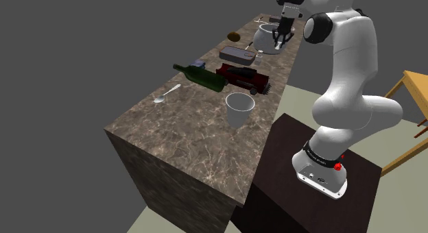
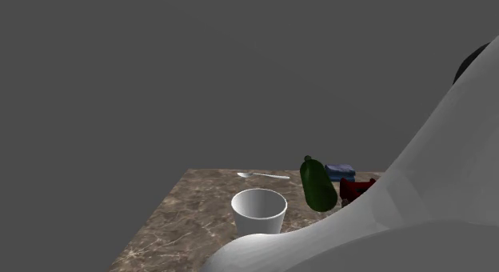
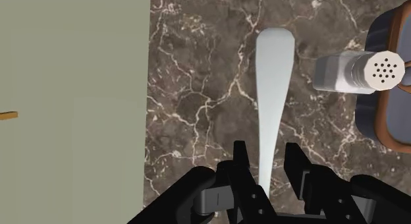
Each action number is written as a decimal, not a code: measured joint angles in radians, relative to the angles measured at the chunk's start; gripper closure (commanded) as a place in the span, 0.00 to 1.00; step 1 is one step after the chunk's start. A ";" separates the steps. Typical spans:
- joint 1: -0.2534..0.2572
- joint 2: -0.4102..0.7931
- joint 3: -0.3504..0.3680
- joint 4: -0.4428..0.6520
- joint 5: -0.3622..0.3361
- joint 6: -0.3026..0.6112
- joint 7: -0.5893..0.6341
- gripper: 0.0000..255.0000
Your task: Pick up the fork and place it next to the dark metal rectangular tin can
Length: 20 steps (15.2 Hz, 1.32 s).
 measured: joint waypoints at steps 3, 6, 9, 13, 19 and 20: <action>0.002 -0.008 0.000 -0.051 0.000 0.043 -0.004 1.00; 0.002 -0.008 -0.001 -0.091 0.001 0.082 -0.008 1.00; 0.003 -0.013 -0.001 -0.140 0.001 0.126 -0.013 1.00; 0.005 -0.010 -0.001 -0.186 0.002 0.175 -0.016 1.00; 0.007 0.008 0.000 -0.230 0.004 0.236 -0.020 1.00; 0.007 0.009 0.000 -0.231 0.004 0.239 -0.020 1.00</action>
